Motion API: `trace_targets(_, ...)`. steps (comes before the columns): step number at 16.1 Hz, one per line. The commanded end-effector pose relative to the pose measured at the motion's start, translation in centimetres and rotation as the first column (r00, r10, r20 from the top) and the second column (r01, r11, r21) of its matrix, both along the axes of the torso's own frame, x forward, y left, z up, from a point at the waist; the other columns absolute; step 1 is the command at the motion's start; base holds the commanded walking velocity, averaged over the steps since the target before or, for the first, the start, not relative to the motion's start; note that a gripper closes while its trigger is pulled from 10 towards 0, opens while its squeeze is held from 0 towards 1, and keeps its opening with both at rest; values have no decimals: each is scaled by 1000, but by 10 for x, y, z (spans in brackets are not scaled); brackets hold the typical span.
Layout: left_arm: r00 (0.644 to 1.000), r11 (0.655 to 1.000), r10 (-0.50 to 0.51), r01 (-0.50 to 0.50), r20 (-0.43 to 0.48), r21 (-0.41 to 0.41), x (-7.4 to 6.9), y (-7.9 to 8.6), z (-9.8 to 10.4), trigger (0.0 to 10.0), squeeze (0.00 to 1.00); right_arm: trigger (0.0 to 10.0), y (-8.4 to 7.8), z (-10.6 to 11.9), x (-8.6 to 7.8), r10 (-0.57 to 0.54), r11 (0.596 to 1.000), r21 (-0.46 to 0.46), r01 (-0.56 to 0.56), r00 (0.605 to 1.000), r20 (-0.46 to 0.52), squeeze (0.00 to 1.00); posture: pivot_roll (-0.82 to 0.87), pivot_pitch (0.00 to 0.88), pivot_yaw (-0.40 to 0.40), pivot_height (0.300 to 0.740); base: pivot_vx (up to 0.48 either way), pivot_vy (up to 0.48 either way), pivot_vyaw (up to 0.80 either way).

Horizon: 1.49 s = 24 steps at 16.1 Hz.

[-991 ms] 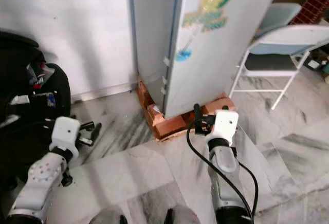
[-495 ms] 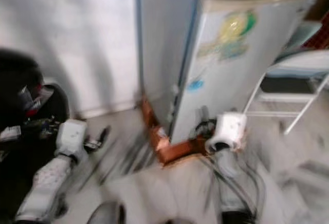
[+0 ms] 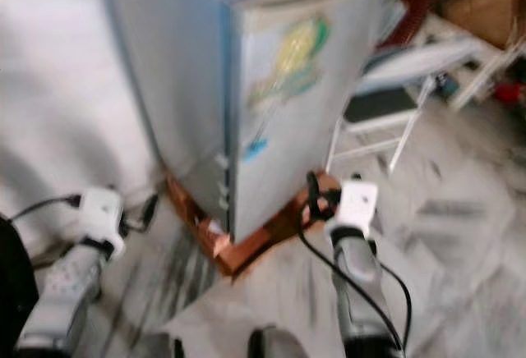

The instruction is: Restocking fridge

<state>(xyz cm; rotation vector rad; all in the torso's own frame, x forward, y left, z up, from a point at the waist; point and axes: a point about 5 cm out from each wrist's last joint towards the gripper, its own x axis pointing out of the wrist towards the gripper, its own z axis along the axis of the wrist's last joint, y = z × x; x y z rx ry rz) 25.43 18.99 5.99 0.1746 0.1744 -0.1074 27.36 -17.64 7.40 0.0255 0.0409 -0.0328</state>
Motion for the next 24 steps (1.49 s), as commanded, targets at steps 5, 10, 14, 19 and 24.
trace_targets(5,1000,999,23,-24,18,43,3,7,4,10000,0,10000,-16,4,3,-47,999,-19,47,999,5,0,99,95,-29,740,0,0,-800)
trace_targets(10,998,997,67,-67,9,29,-1,7,0,10000,0,10000,-7,-2,-7,-49,999,9,49,999,-8,0,92,97,-7,740,0,0,-670)
trace_targets(14,997,996,81,-82,13,35,4,8,1,10000,0,10000,-6,-4,-9,-51,999,13,51,999,-15,0,83,95,-18,740,0,0,-400)
trace_targets(19,997,997,75,-76,22,34,6,5,2,10000,0,10000,-9,2,-4,-45,999,5,45,999,-3,0,84,97,-30,740,0,383,-415)
trace_targets(24,998,997,57,-59,32,43,8,4,3,10000,0,10000,-7,0,-5,-40,999,4,40,999,-11,0,88,102,-28,740,0,392,0)
